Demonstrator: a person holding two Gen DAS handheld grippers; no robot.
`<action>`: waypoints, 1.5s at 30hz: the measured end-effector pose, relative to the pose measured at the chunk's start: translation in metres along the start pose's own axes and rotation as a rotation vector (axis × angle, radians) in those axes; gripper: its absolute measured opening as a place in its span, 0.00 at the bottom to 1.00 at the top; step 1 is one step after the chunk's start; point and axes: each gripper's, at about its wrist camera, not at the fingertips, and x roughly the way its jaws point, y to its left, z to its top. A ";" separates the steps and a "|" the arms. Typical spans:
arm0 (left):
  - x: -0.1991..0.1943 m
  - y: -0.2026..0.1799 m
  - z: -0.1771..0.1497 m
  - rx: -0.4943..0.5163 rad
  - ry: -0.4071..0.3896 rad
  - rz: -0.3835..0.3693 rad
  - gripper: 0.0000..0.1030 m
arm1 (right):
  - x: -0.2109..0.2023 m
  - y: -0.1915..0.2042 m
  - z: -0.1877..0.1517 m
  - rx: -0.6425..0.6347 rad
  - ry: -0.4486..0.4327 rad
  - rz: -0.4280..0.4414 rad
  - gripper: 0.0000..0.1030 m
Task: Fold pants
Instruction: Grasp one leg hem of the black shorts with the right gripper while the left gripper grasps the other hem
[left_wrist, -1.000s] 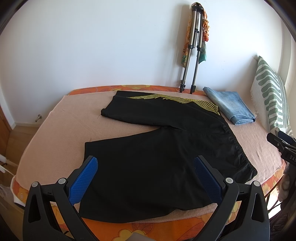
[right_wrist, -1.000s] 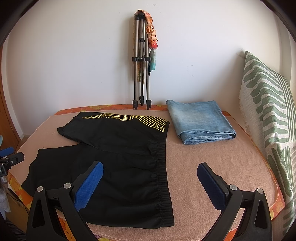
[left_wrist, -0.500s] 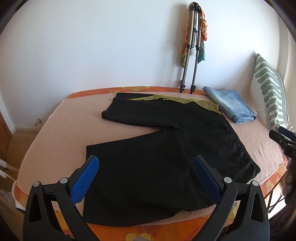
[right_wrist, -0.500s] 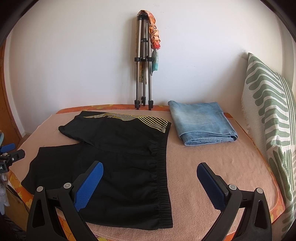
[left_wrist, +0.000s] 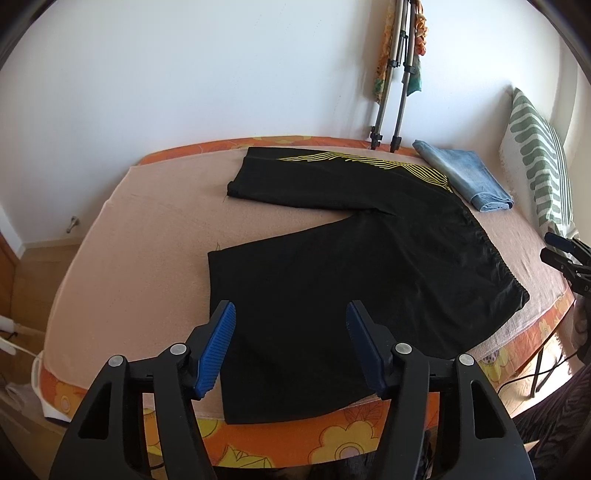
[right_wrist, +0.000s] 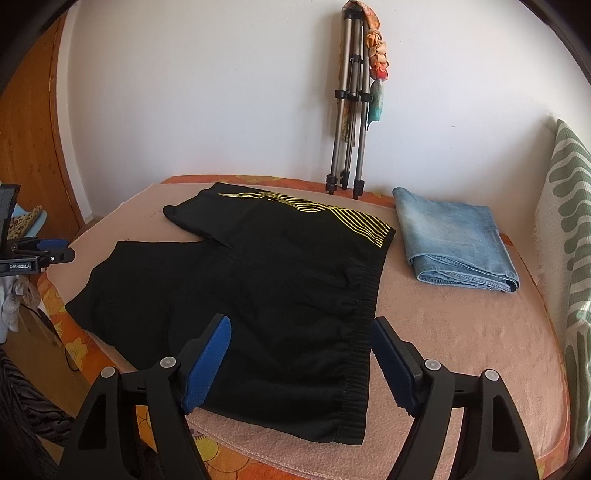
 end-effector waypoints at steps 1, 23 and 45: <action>-0.001 0.004 -0.004 -0.002 0.014 -0.007 0.53 | 0.002 0.001 -0.003 -0.008 0.015 0.021 0.72; 0.017 -0.015 -0.055 0.233 0.272 -0.111 0.35 | 0.050 0.066 -0.057 -0.439 0.305 0.177 0.38; 0.041 -0.026 -0.064 0.381 0.294 -0.044 0.42 | 0.067 0.059 -0.015 -0.346 0.231 0.170 0.00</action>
